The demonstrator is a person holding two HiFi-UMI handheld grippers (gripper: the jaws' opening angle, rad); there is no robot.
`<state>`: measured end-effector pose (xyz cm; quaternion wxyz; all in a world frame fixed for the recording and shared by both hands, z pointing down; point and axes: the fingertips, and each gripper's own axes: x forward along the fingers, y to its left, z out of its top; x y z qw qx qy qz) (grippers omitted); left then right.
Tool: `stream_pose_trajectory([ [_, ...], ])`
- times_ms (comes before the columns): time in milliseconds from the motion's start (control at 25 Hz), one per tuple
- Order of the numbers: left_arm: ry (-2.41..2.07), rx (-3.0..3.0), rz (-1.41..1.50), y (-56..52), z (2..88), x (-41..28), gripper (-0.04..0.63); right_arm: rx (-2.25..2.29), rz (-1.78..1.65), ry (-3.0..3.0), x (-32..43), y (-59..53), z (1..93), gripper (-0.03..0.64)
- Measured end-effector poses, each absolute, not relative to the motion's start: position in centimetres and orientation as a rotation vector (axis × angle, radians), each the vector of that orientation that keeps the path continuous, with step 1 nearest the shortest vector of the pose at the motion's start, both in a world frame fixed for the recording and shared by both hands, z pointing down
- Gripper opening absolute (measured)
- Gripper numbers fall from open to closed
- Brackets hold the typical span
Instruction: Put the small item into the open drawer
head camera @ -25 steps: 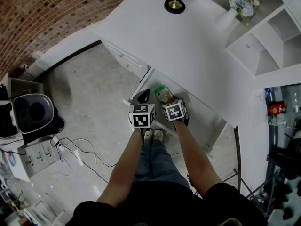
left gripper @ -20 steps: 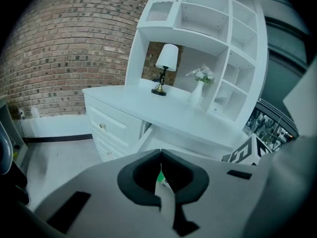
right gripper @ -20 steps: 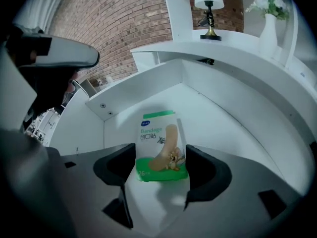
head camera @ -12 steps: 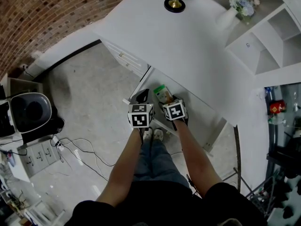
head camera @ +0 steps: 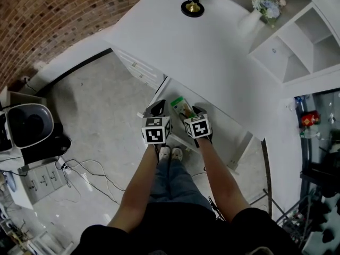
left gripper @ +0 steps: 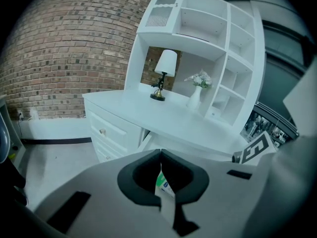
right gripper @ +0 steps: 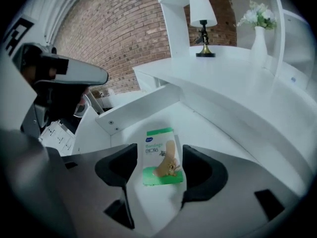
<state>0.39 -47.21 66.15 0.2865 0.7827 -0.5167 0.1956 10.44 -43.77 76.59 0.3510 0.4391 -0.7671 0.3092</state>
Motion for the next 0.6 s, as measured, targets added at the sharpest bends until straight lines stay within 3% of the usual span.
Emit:
stream_pose_trajectory([
  [600,-1.427,2.411,0.336,-47.6,51.5,1.4,0.021,1.669,0.562,-2.323,16.0,-44.0,55.9,0.046],
])
